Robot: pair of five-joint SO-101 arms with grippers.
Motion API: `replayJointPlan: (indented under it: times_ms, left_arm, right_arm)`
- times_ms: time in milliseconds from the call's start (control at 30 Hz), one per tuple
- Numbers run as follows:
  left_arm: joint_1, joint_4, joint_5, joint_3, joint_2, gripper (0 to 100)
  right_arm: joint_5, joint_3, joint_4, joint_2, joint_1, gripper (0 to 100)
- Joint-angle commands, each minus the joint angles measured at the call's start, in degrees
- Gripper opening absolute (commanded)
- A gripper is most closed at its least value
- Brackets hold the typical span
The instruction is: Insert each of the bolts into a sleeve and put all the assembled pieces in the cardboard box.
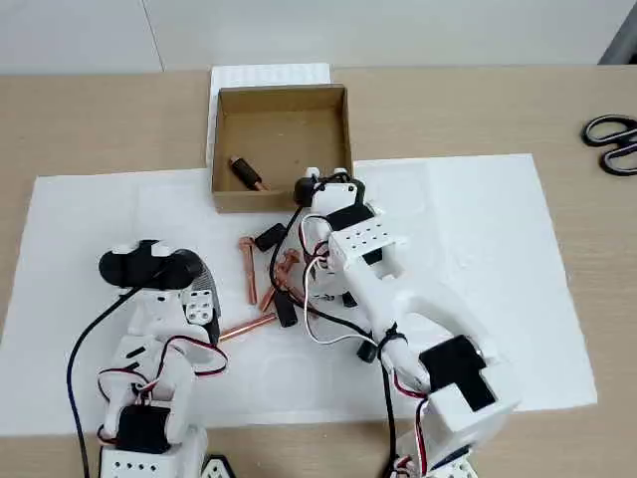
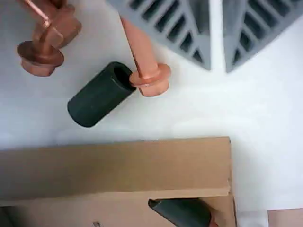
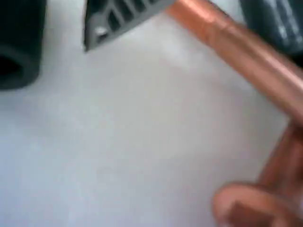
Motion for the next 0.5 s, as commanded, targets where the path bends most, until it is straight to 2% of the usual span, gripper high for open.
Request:
replayJointPlan:
  times_ms: [0, 267, 467]
  left_arm:
    - [0.0, 0.1, 0.4, -2.8, -0.8, 1]
    - [0.0, 0.1, 0.4, -2.8, -0.8, 1]
    - [0.0, 0.1, 0.4, -2.8, -0.8, 1]
  right_arm:
    - [0.0, -2.7, -0.5, 1.0, 0.2, 19.0]
    - [0.0, -3.2, -0.4, 1.3, 0.2, 18.3]
    - [0.0, -3.1, -0.7, 1.4, 1.9, 3.6]
